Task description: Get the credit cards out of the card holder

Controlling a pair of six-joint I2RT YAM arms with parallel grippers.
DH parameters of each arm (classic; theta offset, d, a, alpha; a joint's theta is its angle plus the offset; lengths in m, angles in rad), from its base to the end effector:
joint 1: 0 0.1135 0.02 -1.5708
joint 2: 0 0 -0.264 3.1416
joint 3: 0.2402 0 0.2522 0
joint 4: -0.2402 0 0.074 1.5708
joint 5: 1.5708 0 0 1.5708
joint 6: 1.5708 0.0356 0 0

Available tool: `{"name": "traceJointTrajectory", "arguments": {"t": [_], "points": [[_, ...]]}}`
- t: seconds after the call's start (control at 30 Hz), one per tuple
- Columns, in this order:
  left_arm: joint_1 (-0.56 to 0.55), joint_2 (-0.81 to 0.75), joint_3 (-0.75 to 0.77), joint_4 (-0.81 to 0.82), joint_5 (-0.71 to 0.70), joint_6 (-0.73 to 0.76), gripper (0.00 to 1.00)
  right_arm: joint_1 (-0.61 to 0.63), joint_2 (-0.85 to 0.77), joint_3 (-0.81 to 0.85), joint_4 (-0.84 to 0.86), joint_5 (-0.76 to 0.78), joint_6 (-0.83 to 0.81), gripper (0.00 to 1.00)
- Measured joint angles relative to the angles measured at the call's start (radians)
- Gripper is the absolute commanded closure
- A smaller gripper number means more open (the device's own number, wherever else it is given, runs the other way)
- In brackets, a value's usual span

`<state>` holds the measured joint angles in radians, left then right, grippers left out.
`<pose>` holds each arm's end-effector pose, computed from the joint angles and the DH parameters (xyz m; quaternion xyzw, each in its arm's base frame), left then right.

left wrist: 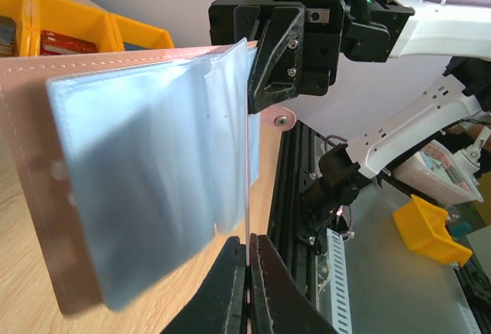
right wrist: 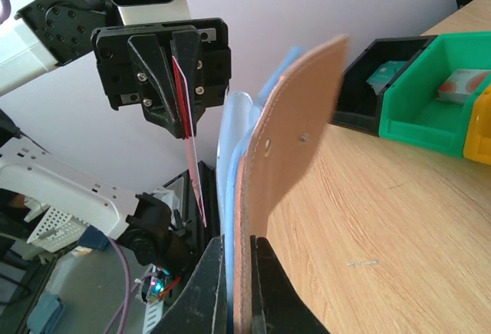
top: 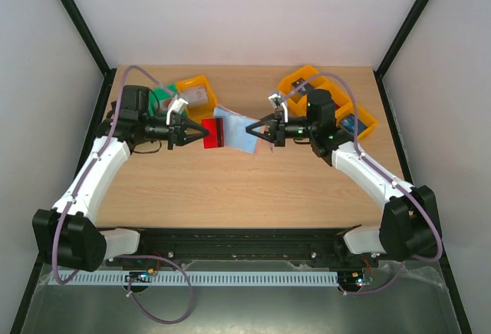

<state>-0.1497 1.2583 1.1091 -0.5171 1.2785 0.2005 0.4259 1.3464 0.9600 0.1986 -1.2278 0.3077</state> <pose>0.2483 -0.0719 0.3356 0.3825 0.6654 -0.5275 0.3642 0.2550 0.1525 0.3181 -0.4039 0.6068 0.6012 0.3274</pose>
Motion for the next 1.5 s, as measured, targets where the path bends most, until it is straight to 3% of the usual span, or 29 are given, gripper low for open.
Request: {"name": "traceJointTrajectory", "arguments": {"t": [0.3, 0.63, 0.87, 1.17, 1.5], "points": [[0.004, -0.007, 0.003, -0.029, -0.082, 0.019, 0.98, 0.001, -0.003, 0.0, -0.031, 0.001, -0.016, 0.98], [-0.019, -0.017, 0.158, -0.187, -0.552, 0.166, 0.98, 0.001, 0.032, 0.008, -0.12, 0.078, -0.014, 0.99], [-0.053, -0.028, 0.214, -0.319, -0.735, 0.292, 0.98, -0.044, 0.037, 0.026, -0.119, 0.1, 0.053, 0.98], [-0.076, -0.028, 0.216, -0.38, -0.774, 0.336, 0.98, -0.079, 0.182, 0.04, -0.161, 0.172, 0.134, 0.98], [-0.076, -0.028, 0.135, -0.352, -0.758, 0.313, 0.98, 0.094, 0.517, 0.124, -0.184, 0.139, 0.152, 0.99]]}}
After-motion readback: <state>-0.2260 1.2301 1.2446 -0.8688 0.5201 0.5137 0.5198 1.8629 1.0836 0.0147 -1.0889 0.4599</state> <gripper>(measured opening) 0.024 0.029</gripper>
